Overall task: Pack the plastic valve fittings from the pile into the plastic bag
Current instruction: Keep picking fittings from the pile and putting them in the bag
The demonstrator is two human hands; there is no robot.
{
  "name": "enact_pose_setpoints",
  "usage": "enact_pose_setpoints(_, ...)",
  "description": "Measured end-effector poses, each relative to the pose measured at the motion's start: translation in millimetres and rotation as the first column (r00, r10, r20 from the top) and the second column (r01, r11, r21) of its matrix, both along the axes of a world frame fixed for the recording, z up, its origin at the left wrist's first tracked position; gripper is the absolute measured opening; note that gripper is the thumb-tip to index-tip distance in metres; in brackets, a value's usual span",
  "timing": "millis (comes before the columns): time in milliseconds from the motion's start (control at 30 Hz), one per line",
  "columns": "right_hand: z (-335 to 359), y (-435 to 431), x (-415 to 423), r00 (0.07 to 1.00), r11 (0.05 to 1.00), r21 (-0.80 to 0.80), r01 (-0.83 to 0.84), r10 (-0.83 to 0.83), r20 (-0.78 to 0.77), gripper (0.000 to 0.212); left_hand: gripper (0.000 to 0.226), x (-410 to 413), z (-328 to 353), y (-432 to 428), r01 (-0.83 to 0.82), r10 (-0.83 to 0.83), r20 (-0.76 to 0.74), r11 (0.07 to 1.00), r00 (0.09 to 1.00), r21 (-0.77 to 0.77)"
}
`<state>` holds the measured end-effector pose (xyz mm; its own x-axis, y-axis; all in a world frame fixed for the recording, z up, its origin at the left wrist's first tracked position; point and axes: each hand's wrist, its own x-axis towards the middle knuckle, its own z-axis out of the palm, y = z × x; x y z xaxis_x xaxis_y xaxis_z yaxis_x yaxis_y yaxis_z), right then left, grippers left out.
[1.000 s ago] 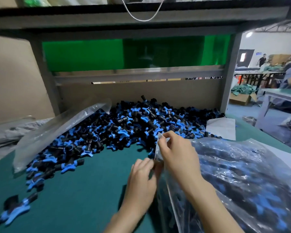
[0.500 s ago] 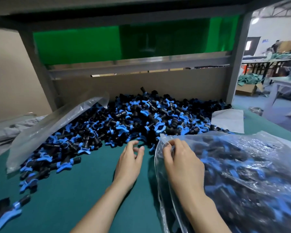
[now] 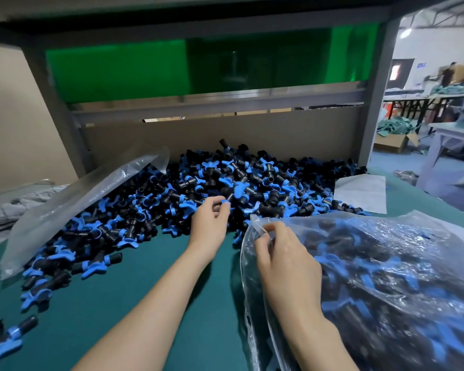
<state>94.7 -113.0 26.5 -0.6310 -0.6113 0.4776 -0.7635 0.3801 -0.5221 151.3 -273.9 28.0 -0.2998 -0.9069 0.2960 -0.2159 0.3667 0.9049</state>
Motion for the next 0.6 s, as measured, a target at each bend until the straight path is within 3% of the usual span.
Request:
enact_pose_setpoints(100,2,2,1,1.0,1.0,0.003,-0.022,0.022,-0.017,0.037,0.015,47,-9,25,0.016,-0.013,-0.2,1.0,0.98,0.015)
enact_pose_setpoints(167,2,3,2,0.997,0.999,0.014,-0.028,0.029,-0.065,0.043,0.016,81,-22,47,0.029,-0.02,-0.244,0.999,0.97,0.033)
enact_pose_setpoints(333,2,6,4,0.972,0.997,0.02,-0.076,0.078,-0.22,0.041,0.021,118,-53,74,0.057,-0.031,-0.21,0.992,0.977,0.117)
enact_pose_setpoints(600,-3,5,1,0.924,0.991,0.023,-0.132,0.132,-0.359,0.048,0.037,110,-46,84,0.059,-0.064,-0.196,0.998,0.979,-0.03)
